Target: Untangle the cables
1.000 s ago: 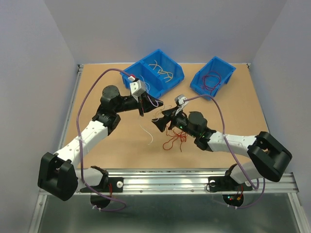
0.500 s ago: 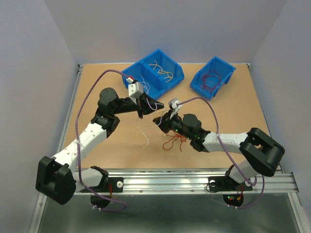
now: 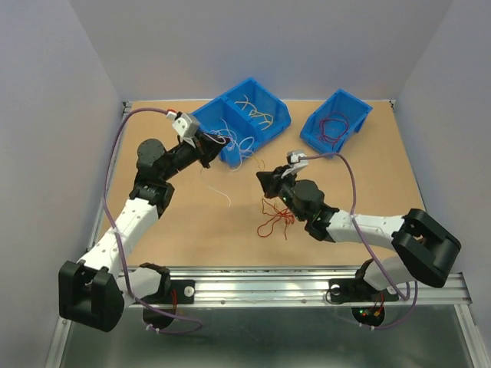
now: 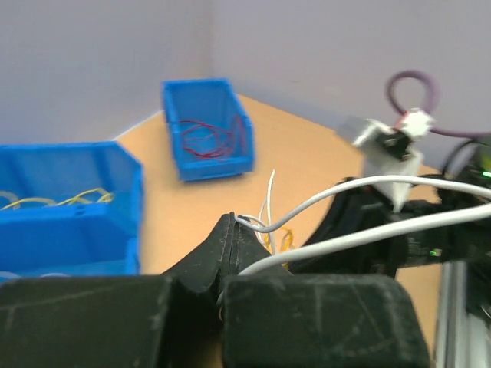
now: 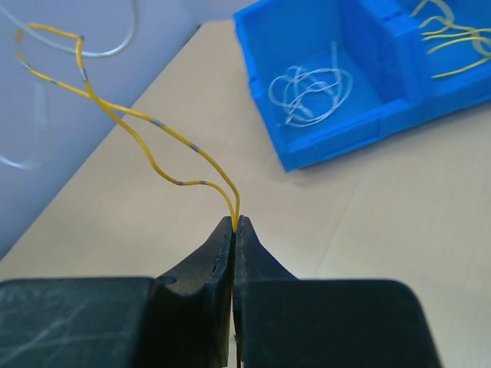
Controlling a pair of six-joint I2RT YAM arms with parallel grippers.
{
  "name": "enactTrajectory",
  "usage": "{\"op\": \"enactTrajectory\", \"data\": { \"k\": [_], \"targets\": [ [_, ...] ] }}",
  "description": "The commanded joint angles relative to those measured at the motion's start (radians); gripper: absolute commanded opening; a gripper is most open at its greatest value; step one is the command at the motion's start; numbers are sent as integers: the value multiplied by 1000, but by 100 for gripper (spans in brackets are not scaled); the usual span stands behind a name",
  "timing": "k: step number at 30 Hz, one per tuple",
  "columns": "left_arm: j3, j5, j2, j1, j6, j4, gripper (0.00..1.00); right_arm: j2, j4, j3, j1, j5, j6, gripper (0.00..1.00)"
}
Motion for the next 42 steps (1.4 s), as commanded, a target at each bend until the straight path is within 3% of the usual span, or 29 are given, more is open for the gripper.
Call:
{"op": "enactTrajectory", "data": {
  "k": [1, 4, 7, 9, 18, 22, 28, 34, 40, 42],
  "targets": [
    [-57, -420, -121, 22, -26, 54, 0, -75, -29, -44, -7, 322, 128, 1],
    [-104, -689, -159, 34, -60, 73, 0, -131, -96, -70, -59, 396, 222, 1],
    [-114, -772, -182, 64, -103, 64, 0, -175, -188, -101, -148, 419, 369, 0],
    [-116, -782, -186, 87, -127, 61, 0, -194, -233, -112, -211, 387, 452, 1],
    [-116, -756, -172, 98, -136, 71, 0, -186, -262, -82, -217, 338, 426, 0],
    [-99, -835, -158, 107, -147, 39, 0, -203, -314, -79, -219, 394, 461, 1],
    [-58, -908, -169, 216, -207, -42, 0, -247, -360, -96, -220, 471, 529, 0],
    [-93, -872, -192, 230, -213, 14, 0, -232, -379, -78, -220, 457, 521, 1],
    [-50, -663, -91, 229, -186, 57, 0, -229, -379, -63, -219, 420, 487, 1],
    [-18, -654, -49, 229, -179, 59, 0, -233, -379, -63, -219, 419, 483, 0]
  ]
}}
